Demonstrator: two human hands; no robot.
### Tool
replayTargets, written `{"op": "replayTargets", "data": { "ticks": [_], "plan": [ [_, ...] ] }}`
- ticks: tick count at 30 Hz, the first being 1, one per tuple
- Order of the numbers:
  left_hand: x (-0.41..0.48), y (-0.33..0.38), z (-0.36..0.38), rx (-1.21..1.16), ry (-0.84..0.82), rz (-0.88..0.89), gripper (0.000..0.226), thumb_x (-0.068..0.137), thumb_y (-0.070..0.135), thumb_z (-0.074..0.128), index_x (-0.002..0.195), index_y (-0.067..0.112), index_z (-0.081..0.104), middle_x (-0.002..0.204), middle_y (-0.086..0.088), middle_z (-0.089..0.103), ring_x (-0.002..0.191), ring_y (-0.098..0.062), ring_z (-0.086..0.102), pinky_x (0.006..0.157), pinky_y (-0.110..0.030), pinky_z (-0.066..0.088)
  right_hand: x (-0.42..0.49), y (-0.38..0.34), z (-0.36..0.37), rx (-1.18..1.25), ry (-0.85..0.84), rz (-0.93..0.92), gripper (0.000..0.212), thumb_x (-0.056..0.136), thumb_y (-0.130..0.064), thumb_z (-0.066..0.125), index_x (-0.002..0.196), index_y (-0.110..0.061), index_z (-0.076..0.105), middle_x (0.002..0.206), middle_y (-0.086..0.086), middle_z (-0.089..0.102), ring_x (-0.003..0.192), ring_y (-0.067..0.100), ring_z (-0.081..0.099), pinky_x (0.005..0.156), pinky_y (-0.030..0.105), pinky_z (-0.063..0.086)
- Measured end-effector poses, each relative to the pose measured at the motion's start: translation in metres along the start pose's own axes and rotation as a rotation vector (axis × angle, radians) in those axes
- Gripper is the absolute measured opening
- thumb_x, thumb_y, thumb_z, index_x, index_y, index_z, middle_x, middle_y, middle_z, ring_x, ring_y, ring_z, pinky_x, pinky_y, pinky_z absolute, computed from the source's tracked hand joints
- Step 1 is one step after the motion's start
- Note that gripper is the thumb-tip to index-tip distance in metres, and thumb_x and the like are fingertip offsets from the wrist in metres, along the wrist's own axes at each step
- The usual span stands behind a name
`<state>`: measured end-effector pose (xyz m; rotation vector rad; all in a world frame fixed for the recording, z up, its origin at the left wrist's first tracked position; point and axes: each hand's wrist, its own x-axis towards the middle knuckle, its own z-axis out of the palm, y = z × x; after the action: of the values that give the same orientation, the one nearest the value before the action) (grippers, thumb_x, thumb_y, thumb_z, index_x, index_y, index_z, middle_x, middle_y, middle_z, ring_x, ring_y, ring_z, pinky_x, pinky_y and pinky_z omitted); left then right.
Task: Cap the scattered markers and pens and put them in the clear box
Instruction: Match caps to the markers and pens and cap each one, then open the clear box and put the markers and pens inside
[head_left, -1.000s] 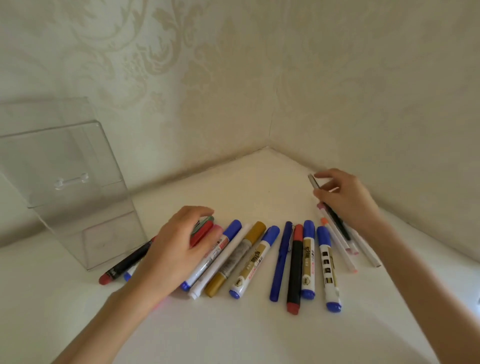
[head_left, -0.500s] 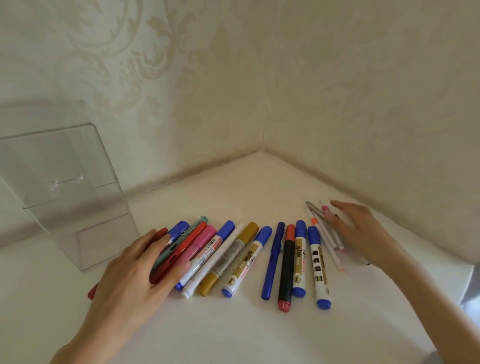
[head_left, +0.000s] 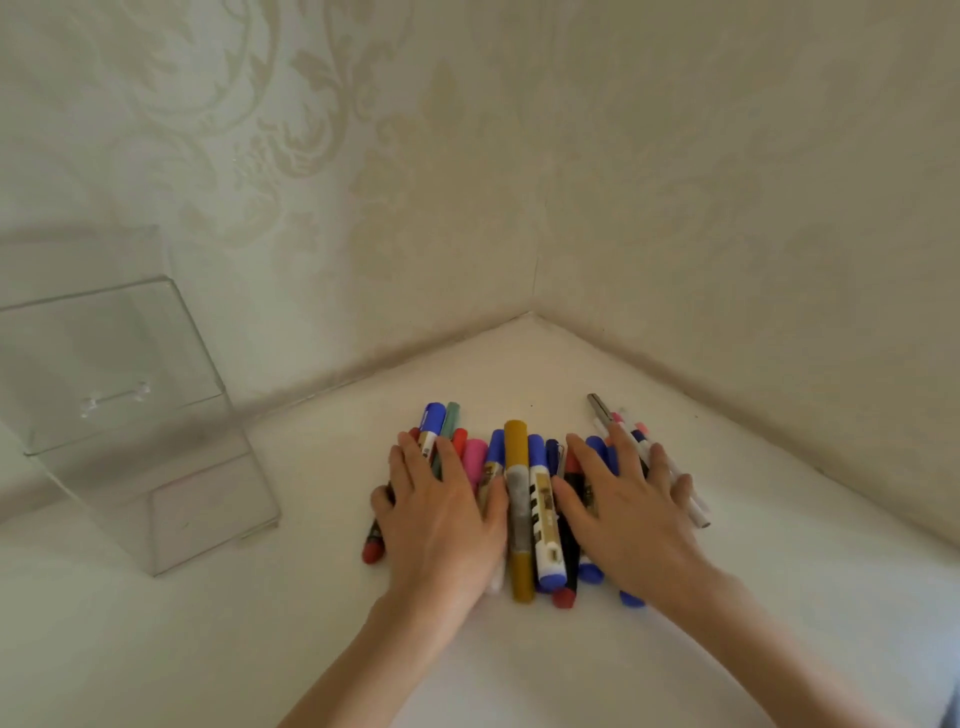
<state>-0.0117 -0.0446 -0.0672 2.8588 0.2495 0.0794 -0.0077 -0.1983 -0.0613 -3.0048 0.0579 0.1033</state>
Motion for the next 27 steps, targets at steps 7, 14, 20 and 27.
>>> {"op": "replayTargets", "data": {
  "ticks": [7, 14, 20, 27],
  "plan": [
    [0.04, 0.019, -0.001, -0.194, 0.012, 0.005, 0.06, 0.095, 0.049, 0.027, 0.143, 0.013, 0.026, 0.155, -0.014, 0.01, 0.143, -0.032, 0.007, 0.114, -0.049, 0.011, 0.051, 0.011, -0.007, 0.08, 0.048, -0.004, 0.053, 0.093, -0.057, 0.024, 0.142, -0.036, 0.025, 0.156, 0.003, 0.01, 0.139, 0.035, 0.015, 0.111, 0.055, 0.019],
    [-0.024, -0.046, -0.052, -0.326, 0.37, 0.132, 0.019, 0.09, 0.038, 0.048, 0.101, 0.026, 0.059, 0.097, 0.013, 0.062, 0.086, -0.005, 0.059, 0.063, -0.018, 0.041, 0.039, -0.017, -0.043, 0.308, 0.203, -0.217, 0.035, 0.095, -0.034, 0.045, 0.127, -0.023, 0.052, 0.145, 0.004, 0.039, 0.13, 0.022, 0.036, 0.105, 0.033, 0.03],
    [-0.074, -0.127, -0.082, -0.499, 0.898, -0.033, 0.029, 0.078, 0.044, 0.056, 0.084, 0.016, 0.051, 0.077, 0.002, 0.056, 0.062, -0.018, 0.053, 0.058, -0.031, 0.044, -0.007, -0.108, -0.045, 0.706, -0.031, -0.619, 0.039, 0.093, -0.036, 0.05, 0.131, -0.029, 0.044, 0.129, -0.012, 0.047, 0.102, -0.002, 0.048, 0.084, 0.011, 0.036],
    [-0.047, -0.168, -0.082, -0.961, 0.537, 0.005, 0.087, 0.08, 0.029, 0.068, 0.142, 0.041, 0.008, 0.151, 0.012, 0.02, 0.138, -0.005, 0.023, 0.114, -0.04, 0.027, -0.037, -0.192, -0.016, 1.133, -0.317, -0.677, 0.071, 0.091, -0.019, 0.055, 0.146, -0.037, 0.014, 0.151, -0.017, 0.022, 0.139, 0.006, 0.024, 0.109, 0.025, 0.024]
  ]
}}
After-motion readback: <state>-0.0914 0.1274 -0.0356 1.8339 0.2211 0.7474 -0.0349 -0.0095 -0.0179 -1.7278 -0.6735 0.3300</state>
